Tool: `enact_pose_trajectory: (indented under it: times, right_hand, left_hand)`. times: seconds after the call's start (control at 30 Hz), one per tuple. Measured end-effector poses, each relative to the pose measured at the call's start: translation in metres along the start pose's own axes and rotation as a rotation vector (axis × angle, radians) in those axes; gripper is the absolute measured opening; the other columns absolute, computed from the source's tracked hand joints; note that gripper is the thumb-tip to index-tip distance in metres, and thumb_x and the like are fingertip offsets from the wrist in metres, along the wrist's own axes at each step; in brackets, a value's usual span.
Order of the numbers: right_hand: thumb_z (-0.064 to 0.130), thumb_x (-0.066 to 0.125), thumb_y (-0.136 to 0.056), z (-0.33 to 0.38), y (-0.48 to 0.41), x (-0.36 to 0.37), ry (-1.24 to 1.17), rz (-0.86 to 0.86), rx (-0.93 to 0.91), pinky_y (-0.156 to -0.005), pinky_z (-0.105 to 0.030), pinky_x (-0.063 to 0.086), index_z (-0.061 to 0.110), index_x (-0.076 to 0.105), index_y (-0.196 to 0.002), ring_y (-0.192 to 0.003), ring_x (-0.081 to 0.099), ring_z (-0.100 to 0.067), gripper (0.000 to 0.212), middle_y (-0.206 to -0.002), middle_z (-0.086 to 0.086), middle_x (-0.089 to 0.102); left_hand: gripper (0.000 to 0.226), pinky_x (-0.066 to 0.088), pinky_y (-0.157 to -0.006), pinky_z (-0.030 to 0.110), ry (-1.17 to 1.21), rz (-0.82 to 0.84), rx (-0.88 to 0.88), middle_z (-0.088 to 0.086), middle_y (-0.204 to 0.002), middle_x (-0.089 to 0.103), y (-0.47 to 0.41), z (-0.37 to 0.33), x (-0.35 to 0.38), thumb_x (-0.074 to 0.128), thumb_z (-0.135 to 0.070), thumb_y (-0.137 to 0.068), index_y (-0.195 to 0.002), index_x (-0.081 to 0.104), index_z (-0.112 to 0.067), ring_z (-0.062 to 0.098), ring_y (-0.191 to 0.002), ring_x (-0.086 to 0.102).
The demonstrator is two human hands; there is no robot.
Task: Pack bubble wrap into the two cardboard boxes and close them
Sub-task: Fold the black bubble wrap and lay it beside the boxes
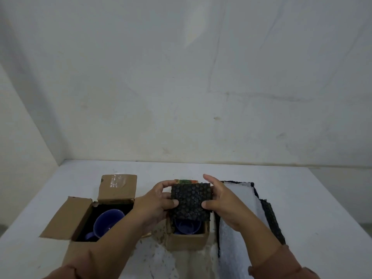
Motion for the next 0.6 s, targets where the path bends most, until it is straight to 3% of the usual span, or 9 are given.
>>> enact_pose_trajectory:
  times: [0.07, 0.17, 0.27, 0.33, 0.4, 0.43, 0.5, 0.6]
  right_hand:
    - [-0.013, 0.056, -0.082, -0.002, -0.001, 0.000, 0.029, -0.064, -0.002, -0.079, -0.026, 0.055, 0.020, 0.066, -0.095, -0.098, 0.062, -0.020, 0.037, -0.101, -0.001, 0.066]
    - [-0.015, 0.048, -0.085, -0.005, -0.003, -0.002, 0.083, -0.119, 0.017, -0.074, -0.034, 0.057, 0.017, 0.069, -0.069, -0.088, 0.064, -0.027, 0.042, -0.089, -0.006, 0.069]
    - [-0.011, 0.037, -0.088, -0.003, -0.001, -0.005, 0.138, -0.040, 0.100, -0.061, -0.033, 0.058, 0.013, 0.069, -0.072, -0.082, 0.065, -0.027, 0.043, -0.097, -0.013, 0.066]
    - [-0.007, 0.038, -0.086, -0.002, -0.002, -0.007, 0.192, -0.013, 0.157, -0.066, -0.031, 0.058, 0.014, 0.073, -0.072, -0.089, 0.064, -0.023, 0.043, -0.099, -0.012, 0.066]
    - [0.001, 0.049, -0.084, -0.001, -0.004, -0.007, 0.279, 0.001, 0.190, -0.071, -0.026, 0.055, 0.015, 0.076, -0.076, -0.090, 0.062, -0.014, 0.032, -0.094, -0.004, 0.068]
    - [0.008, 0.056, -0.084, -0.003, -0.006, -0.008, 0.371, 0.026, 0.172, -0.072, -0.023, 0.054, 0.015, 0.077, -0.082, -0.087, 0.062, -0.010, 0.022, -0.092, 0.000, 0.069]
    - [0.015, 0.062, -0.084, -0.008, -0.010, -0.008, 0.658, 0.115, 0.110, -0.069, -0.017, 0.048, 0.015, 0.073, -0.095, -0.083, 0.060, -0.008, 0.016, -0.093, 0.004, 0.066]
    - [0.007, 0.055, -0.085, -0.018, -0.016, -0.002, 0.949, 0.199, 0.058, -0.070, -0.028, 0.044, 0.022, 0.057, -0.111, -0.093, 0.057, -0.022, 0.029, -0.106, -0.004, 0.059]
  left_hand:
    - [0.029, 0.058, -0.061, 0.030, 0.020, -0.015, 0.029, 0.018, -0.096, 0.062, 0.000, 0.002, 0.000, 0.045, 0.018, -0.088, -0.096, 0.058, -0.006, 0.030, -0.090, 0.062]
    - [0.033, 0.057, -0.058, 0.028, -0.014, -0.030, 0.044, 0.020, -0.092, 0.064, -0.001, 0.005, 0.000, 0.039, 0.020, -0.089, -0.071, 0.057, -0.001, 0.029, -0.082, 0.062]
    - [0.037, 0.053, -0.064, 0.030, -0.172, -0.040, 0.007, 0.022, -0.102, 0.063, -0.005, 0.009, -0.002, 0.035, 0.013, -0.091, -0.071, 0.062, -0.002, 0.030, -0.093, 0.059]
    - [0.033, 0.053, -0.071, 0.030, -0.360, -0.051, -0.002, 0.013, -0.101, 0.065, -0.007, 0.013, -0.002, 0.045, -0.001, -0.093, -0.073, 0.070, -0.009, 0.026, -0.097, 0.060]
    - [0.019, 0.051, -0.072, 0.021, -0.728, -0.032, 0.053, -0.004, -0.088, 0.067, -0.008, 0.014, -0.003, 0.060, -0.015, -0.089, -0.075, 0.070, -0.022, 0.011, -0.086, 0.062]
    - [0.014, 0.047, -0.068, 0.017, -0.907, -0.005, 0.082, -0.010, -0.083, 0.063, -0.008, 0.016, -0.002, 0.062, -0.015, -0.087, -0.079, 0.066, -0.026, 0.007, -0.080, 0.059]
    - [0.016, 0.043, -0.068, 0.023, -1.154, 0.050, 0.123, -0.009, -0.085, 0.056, -0.013, 0.021, 0.000, 0.060, -0.012, -0.085, -0.091, 0.053, -0.025, 0.013, -0.081, 0.056]
    - [0.033, 0.045, -0.075, 0.030, -1.339, 0.106, 0.198, 0.000, -0.105, 0.055, -0.021, 0.027, 0.005, 0.056, -0.007, -0.085, -0.112, 0.046, -0.022, 0.022, -0.097, 0.056]
Point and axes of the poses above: each hand's wrist, its own y-axis away from the middle knuckle, its own x-axis out of the palm, z = x × y, the point moved 1 cm from there along -y, towards the middle knuckle
